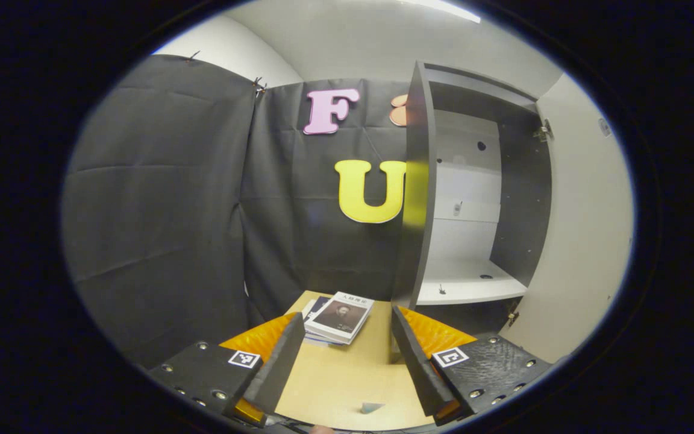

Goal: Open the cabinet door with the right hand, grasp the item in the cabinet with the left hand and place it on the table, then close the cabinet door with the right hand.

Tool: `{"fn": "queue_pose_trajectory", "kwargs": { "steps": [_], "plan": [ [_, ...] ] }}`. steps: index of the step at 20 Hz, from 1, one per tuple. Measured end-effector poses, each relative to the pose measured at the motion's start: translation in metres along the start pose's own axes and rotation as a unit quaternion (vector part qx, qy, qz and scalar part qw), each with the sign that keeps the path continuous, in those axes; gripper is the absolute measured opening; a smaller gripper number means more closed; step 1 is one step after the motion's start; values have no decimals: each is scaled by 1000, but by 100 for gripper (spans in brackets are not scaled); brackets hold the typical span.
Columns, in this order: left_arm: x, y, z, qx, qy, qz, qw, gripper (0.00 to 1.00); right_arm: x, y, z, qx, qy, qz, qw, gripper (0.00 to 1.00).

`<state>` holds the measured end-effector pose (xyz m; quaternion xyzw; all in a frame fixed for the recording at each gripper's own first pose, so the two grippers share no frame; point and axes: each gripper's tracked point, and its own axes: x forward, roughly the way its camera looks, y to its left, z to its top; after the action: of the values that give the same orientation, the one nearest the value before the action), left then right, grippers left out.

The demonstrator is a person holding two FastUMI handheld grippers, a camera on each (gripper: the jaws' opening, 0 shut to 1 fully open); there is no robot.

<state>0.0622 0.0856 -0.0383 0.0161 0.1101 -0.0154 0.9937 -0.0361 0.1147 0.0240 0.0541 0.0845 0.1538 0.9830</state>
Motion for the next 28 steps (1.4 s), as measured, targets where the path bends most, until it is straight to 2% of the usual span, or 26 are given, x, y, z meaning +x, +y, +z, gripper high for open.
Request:
{"fn": "queue_pose_trajectory", "kwargs": {
  "steps": [11, 17, 22, 25, 28],
  "plan": [
    [16, 41, -5, 1, 1, 2, 1000, 88, 21, 66, -9, -1, 2, 27, 1000, 96],
    [38, 59, -4, -9, -8, -25, 1000, 88, 46, 105, -20, -25, 8, 25, 999, 96],
    [56, 79, -18, -10, 0, -38, 999, 87, 68, 142, -40, -4, 25, 52, 998, 97],
    [59, 79, -24, -19, 3, -53, 998, 88, 74, 147, -35, 6, 22, 40, 999, 98],
    [58, 61, -32, -33, -5, -95, 995, 88, 76, 131, -28, 13, 10, 10, 1000, 98]
  ]
}}
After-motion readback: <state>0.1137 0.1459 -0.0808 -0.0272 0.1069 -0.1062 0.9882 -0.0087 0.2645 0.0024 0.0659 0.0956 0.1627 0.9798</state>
